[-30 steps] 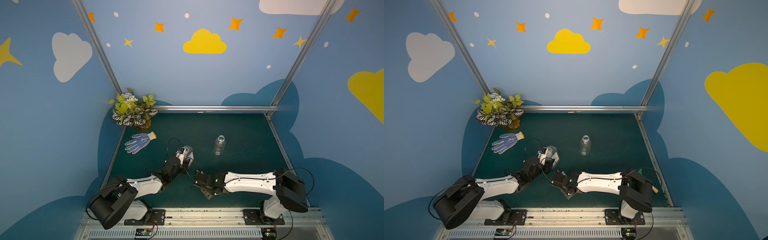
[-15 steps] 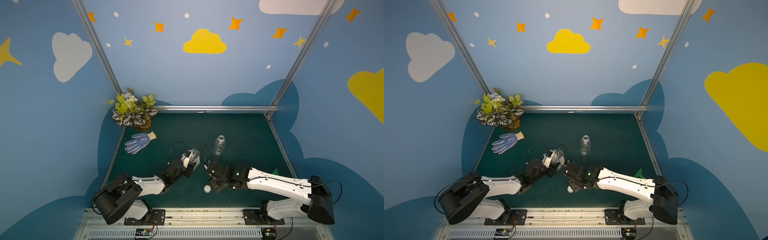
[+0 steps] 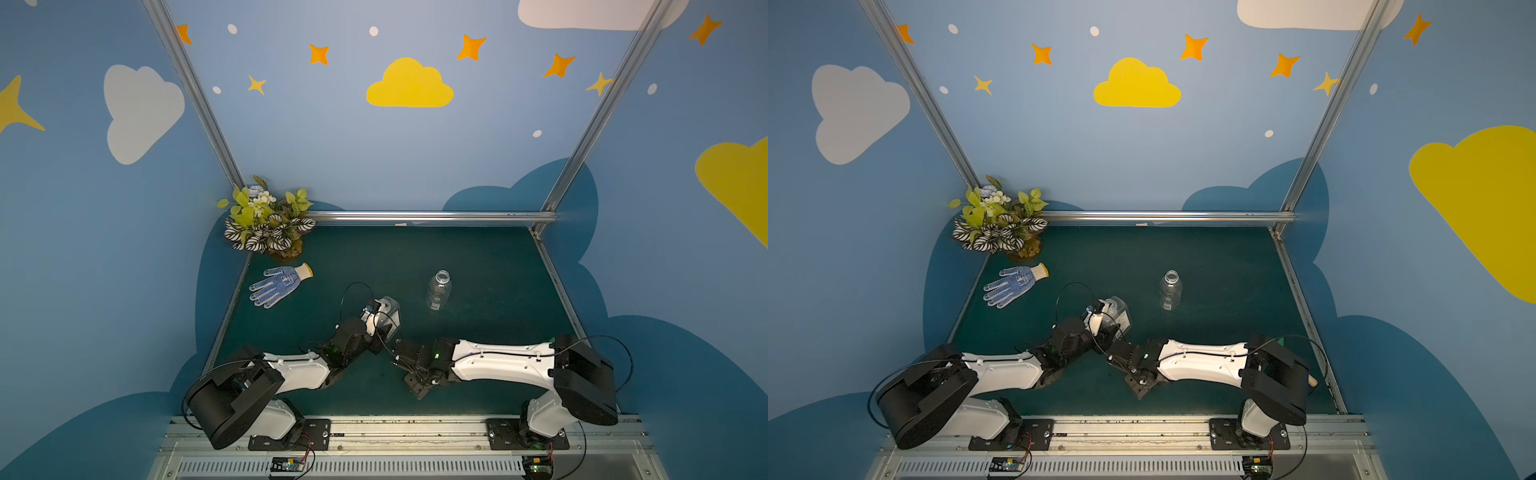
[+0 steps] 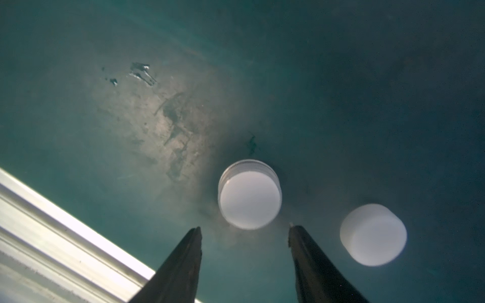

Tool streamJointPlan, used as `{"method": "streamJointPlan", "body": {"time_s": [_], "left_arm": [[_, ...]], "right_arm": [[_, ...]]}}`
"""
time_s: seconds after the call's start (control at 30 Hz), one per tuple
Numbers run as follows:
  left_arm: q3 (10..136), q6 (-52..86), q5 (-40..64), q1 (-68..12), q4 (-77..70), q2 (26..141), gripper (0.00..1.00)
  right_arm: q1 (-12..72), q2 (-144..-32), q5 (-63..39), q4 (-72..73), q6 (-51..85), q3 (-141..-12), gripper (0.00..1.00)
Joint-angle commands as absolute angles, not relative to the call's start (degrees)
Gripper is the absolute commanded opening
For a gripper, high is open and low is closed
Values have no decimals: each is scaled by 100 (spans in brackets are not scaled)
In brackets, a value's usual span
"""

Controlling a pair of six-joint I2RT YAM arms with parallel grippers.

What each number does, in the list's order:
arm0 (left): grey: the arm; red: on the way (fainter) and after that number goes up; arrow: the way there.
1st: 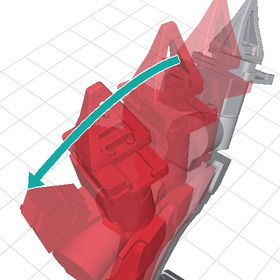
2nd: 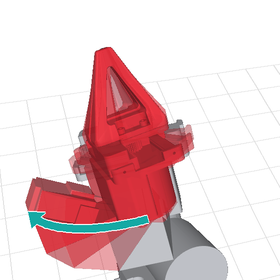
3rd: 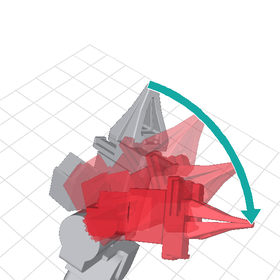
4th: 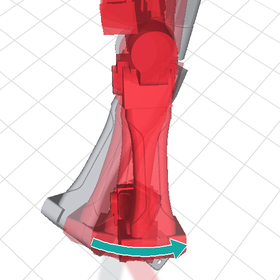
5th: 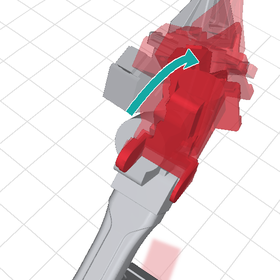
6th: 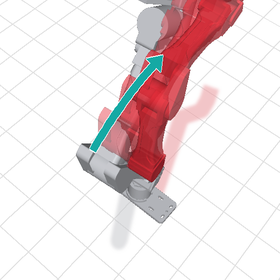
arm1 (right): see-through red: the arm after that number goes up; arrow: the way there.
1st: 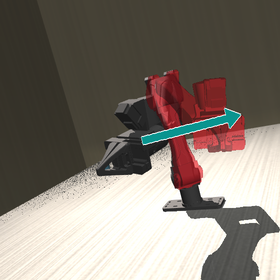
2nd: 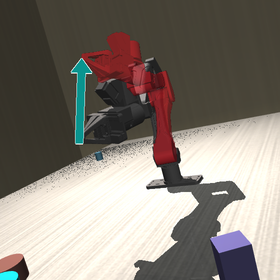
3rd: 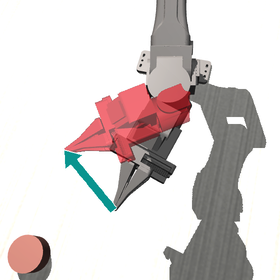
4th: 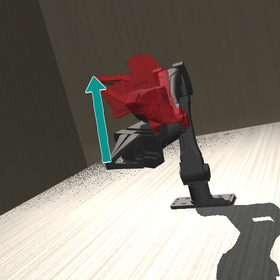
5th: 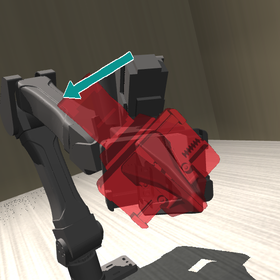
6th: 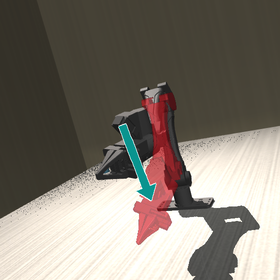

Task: Screw on the bottle caps
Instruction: Screw the bottle cap onto the plastic bottle.

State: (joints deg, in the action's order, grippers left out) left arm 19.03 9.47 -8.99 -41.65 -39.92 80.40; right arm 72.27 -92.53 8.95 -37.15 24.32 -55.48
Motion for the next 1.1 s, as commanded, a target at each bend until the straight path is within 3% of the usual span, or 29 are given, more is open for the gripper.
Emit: {"method": "streamJointPlan", "body": {"time_s": [0.0, 0.63, 0.77, 1.07], "left_arm": [[1854, 1000, -1044, -4079, -3401, 8076, 39], [1863, 1011, -1036, -4043, -3393, 8086, 39], [1862, 1009, -1020, -4043, -3391, 8073, 39], [1875, 1004, -914, -4061, -3397, 8107, 38]], "right_arm": [[7256, -9389, 974, -3645, 2376, -5743, 57], [7343, -9773, 1090, -3700, 2363, -5850, 48], [7304, -9809, 1107, -3699, 2372, -5854, 43], [7247, -9602, 1165, -3719, 2434, -5733, 23]]}}
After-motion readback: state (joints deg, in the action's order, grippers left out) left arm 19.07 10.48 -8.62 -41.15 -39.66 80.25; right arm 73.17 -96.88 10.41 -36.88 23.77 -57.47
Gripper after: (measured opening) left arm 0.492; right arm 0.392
